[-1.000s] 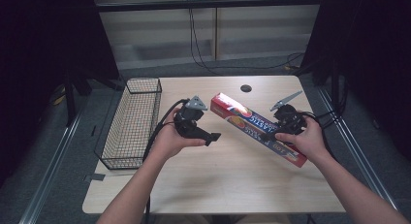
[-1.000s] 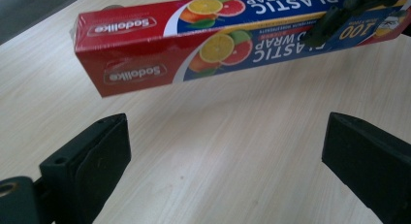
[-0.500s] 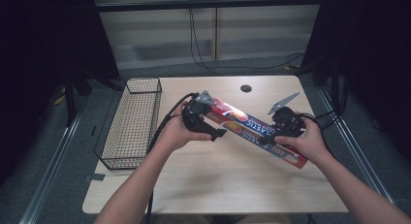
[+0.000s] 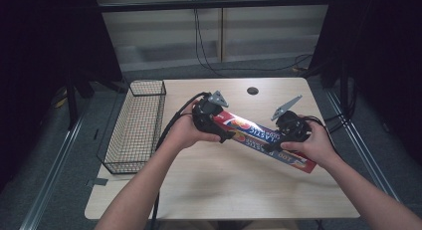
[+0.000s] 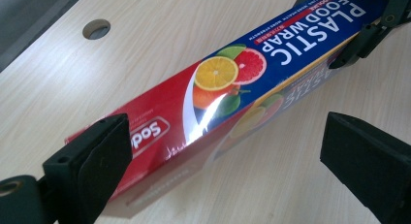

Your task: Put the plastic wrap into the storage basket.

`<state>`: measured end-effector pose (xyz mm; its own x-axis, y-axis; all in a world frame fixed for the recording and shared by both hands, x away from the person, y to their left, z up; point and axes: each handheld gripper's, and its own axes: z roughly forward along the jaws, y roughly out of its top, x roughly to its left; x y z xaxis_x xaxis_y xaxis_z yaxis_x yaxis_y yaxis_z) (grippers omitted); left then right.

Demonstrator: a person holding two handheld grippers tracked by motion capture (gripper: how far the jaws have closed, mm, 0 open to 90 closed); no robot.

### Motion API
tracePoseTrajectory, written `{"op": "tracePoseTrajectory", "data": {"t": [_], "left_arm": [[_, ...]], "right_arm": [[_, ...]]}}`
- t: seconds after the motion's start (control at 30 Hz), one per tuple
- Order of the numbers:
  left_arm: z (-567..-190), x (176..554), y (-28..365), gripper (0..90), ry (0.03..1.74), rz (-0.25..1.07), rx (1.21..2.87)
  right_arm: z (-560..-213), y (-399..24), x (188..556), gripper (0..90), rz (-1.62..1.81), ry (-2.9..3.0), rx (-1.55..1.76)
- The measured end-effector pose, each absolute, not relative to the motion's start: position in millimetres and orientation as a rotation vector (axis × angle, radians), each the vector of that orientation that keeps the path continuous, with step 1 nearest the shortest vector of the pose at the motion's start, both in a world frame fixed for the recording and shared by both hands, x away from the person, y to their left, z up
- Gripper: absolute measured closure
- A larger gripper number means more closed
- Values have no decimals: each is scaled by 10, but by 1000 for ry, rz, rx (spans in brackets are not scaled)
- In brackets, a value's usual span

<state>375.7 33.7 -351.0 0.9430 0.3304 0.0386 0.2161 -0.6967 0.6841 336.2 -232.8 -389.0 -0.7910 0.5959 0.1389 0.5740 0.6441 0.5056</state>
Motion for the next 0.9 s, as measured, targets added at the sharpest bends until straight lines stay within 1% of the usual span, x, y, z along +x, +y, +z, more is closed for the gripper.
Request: {"op": "tracePoseTrajectory", "data": {"t": [0.2, 0.57, 0.9], "left_arm": [[-3527, 3766, 269, 43, 356, 195, 2387], [-3544, 3728, 90, 49, 206, 169, 2480], [-3585, 3725, 49, 59, 162, 128, 2515]], "right_arm": [[-3886, -2315, 3344, 416, 838, 2831, 976], [-3851, -2235, 3292, 415, 810, 2850, 863], [-3845, -2156, 3268, 414, 793, 2888, 789]]}}
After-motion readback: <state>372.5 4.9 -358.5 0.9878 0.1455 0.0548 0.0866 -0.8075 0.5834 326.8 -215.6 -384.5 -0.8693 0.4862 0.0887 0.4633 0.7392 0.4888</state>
